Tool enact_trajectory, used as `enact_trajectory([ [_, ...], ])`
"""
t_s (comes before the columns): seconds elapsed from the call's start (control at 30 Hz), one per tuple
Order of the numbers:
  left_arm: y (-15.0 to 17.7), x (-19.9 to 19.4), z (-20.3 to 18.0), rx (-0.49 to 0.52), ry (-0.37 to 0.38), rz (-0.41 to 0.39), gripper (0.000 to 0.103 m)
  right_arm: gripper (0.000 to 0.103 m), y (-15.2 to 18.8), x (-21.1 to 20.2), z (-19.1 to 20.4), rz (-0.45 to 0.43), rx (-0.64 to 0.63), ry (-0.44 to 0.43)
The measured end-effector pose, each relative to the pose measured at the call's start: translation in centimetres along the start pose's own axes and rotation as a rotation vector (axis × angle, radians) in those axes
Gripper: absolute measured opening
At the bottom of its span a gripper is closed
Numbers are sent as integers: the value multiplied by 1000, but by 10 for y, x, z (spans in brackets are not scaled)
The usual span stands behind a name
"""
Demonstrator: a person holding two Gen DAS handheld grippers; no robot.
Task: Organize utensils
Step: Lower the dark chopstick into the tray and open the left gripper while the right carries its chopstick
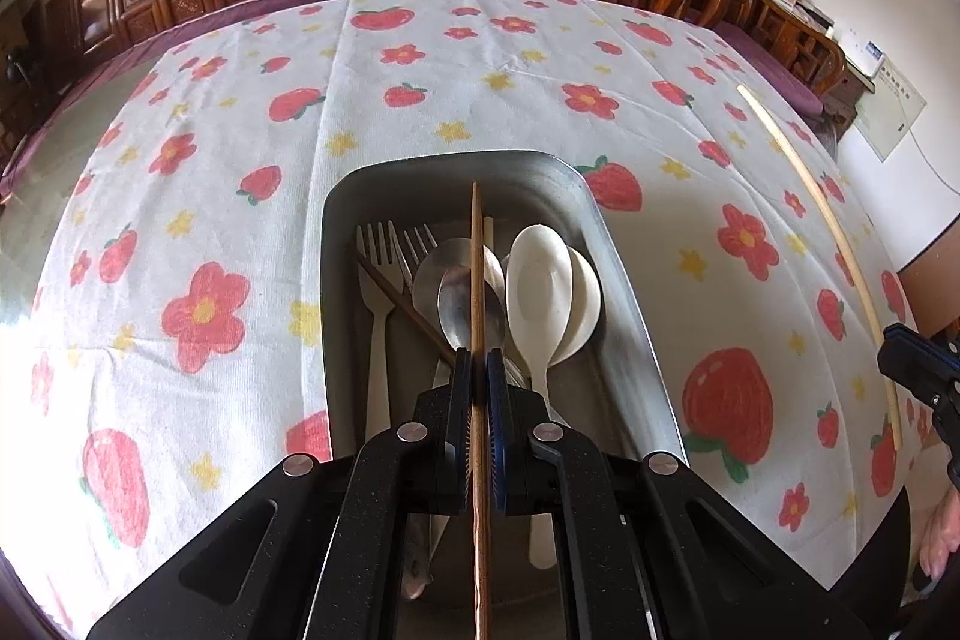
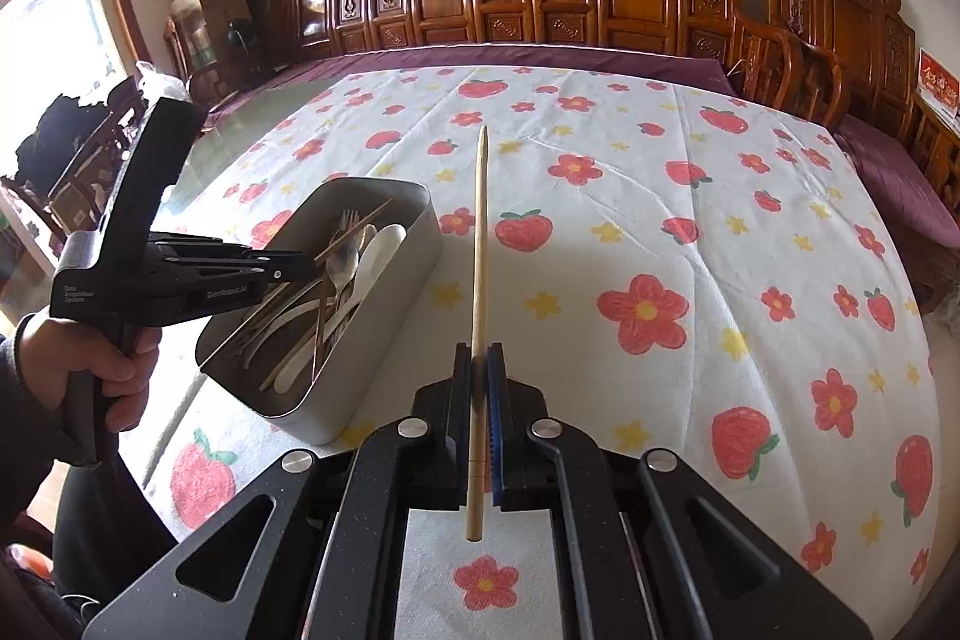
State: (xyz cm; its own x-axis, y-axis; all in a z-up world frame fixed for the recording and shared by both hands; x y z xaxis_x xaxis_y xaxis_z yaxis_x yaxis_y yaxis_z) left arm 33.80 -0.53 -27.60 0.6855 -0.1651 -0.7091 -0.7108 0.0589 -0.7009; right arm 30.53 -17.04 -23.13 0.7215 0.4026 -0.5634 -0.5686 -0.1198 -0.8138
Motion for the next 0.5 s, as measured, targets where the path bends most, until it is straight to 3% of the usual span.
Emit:
enact_trajectory([
  [0.27,3,4,8,-7,-19,13,4,6,-2,4,25,4,-22,-39],
  [0.5,-3,-15,15,-25,-19,-21,4,6,-5,14,48,13,-44,-72],
])
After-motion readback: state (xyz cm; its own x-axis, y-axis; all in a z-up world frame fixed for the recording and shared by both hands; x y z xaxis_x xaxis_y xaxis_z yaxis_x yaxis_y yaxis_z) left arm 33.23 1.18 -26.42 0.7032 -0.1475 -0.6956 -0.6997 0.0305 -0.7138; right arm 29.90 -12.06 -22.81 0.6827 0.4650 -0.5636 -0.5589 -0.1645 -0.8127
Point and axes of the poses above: each gripper's, at about its wrist camera, not at the fingertips, and x roughly the way its jaws point, z to its left, y to its underside, the point moved 10 cm from there along x, roughly the way its jaws point, and after that the axes turned 15 degrees about -z, right-handed, at the moved point
